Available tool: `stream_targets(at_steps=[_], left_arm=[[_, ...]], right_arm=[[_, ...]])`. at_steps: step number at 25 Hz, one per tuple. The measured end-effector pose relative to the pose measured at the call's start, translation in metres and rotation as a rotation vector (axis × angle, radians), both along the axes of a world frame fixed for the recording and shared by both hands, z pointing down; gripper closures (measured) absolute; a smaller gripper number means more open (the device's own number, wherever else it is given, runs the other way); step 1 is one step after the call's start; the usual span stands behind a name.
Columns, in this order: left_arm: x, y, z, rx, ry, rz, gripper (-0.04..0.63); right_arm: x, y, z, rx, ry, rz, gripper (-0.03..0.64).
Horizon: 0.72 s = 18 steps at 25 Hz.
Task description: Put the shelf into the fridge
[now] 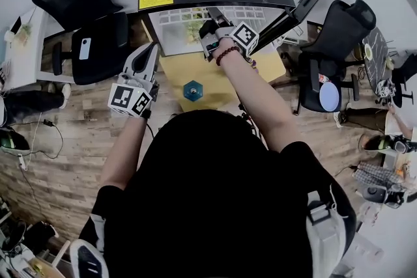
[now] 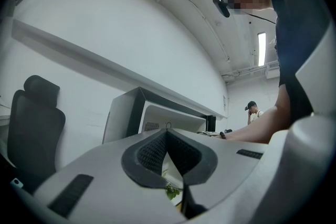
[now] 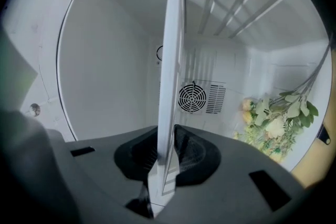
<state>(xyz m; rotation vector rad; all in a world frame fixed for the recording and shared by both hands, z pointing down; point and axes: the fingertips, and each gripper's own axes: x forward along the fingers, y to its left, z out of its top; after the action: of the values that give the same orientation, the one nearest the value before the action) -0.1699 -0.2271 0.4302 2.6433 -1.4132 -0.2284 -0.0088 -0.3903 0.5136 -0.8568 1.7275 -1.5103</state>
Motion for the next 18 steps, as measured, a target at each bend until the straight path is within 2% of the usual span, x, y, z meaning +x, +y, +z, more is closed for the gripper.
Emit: stream_targets(at_steps=[11, 14, 18], left_arm=[[0.017, 0.010, 0.003, 0.000, 0.017, 0.047, 0.578], [0.022, 0.011, 0.002, 0.002, 0.020, 0.063, 0.578], [0.027, 0.013, 0.002, -0.001, 0.029, 0.076, 0.578]], right_arm=[[0.015, 0.066, -0.005, 0.063, 0.154, -0.074, 0.555], [0.019, 0.084, -0.016, 0.146, 0.278, -0.108, 0.560], [0.020, 0.105, -0.036, 0.325, 0.540, -0.172, 0.563]])
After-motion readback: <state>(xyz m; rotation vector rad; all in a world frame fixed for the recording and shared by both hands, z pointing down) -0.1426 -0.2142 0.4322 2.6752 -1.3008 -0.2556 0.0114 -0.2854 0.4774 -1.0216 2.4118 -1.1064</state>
